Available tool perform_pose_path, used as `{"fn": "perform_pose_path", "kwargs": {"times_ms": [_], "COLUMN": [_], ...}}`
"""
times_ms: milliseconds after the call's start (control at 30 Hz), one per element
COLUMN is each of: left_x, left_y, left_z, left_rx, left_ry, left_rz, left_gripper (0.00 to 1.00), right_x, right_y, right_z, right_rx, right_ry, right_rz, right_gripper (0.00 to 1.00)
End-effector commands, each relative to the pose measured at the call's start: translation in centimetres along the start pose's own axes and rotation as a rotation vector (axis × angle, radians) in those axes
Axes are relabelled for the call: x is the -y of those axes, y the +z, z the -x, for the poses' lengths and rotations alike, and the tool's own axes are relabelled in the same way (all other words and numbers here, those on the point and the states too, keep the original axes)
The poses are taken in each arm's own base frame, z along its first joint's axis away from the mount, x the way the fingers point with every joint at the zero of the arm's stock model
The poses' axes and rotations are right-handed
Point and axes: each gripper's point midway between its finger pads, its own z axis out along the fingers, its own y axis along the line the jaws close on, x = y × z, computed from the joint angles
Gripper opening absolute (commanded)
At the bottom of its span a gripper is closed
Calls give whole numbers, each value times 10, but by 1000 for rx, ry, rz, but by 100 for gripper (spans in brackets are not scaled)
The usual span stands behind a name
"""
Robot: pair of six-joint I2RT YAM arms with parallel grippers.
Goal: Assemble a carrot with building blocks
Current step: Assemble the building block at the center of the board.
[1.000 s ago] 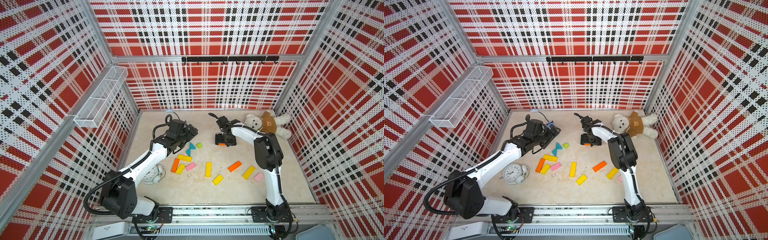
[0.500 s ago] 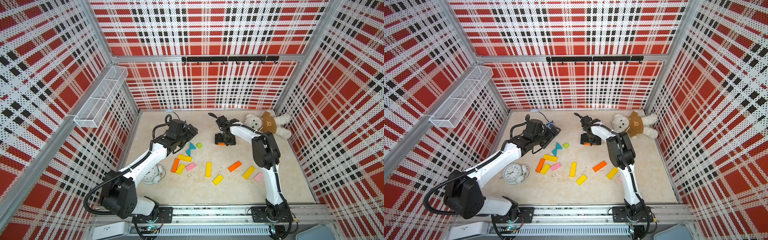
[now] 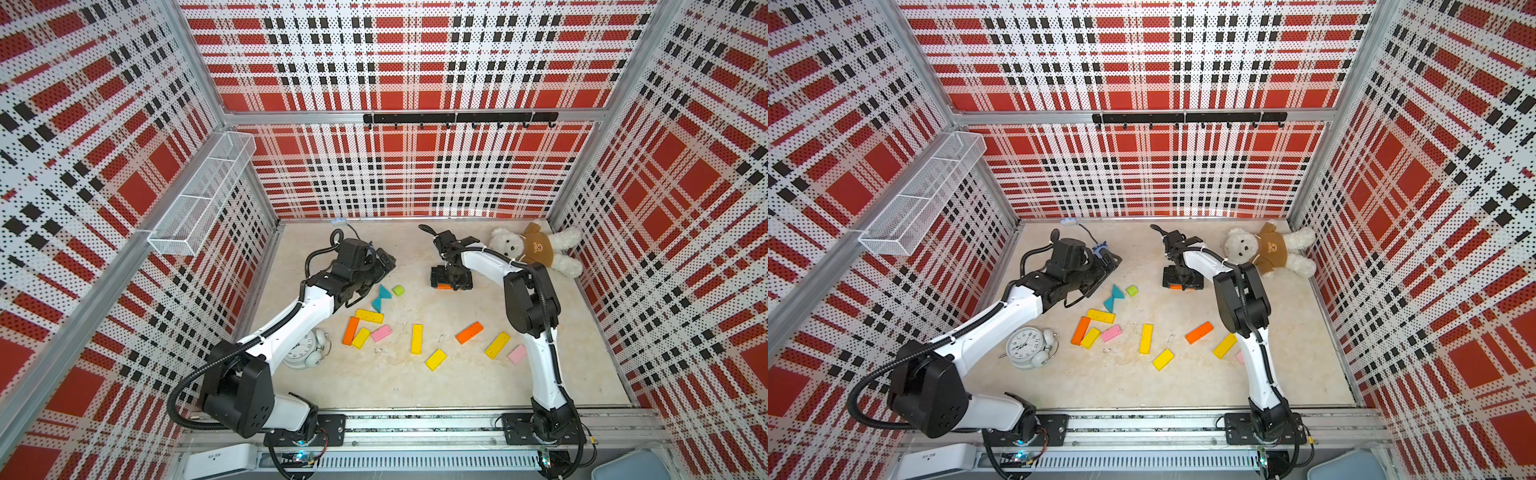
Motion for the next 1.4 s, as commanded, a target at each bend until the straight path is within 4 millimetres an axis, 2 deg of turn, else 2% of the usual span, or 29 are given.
{"fn": "perform_pose_path", "kwargs": {"times_ms": [0, 200, 400, 667, 867, 1100, 1200, 1267, 1367], "left_x": [-5, -5, -4, -3, 0, 23, 34, 44, 60], "left_y": [4, 4, 3, 2, 0, -10, -15, -17, -18], "left_z": [1, 1, 2, 2, 3, 5, 1, -10, -38], "left_rx": [3, 1, 2, 8, 17, 26, 26, 14, -41], "left_ry": [1, 0, 0, 5, 17, 77, 104, 144, 195], "left_rz": [5, 4, 0, -3, -8, -120, -168, -196, -249], "left_gripper": [100, 100, 99, 100, 100, 99, 100, 100, 100], "right_x": [-1, -5, -5, -3, 1, 5, 11, 19, 29], "right_y": [7, 8, -2, -16, -34, -61, -76, -86, -88], "right_z": [6, 5, 8, 9, 10, 10, 1, -14, -53], "right_rx": [4, -3, 22, 44, 78, 107, 114, 112, 55], "right_ry": [18, 20, 25, 18, 8, -26, -53, -133, -228], "right_rz": [-2, 22, 33, 37, 36, 43, 48, 49, 85], "right_gripper": [87, 93, 99, 100, 100, 100, 100, 100, 100]}}
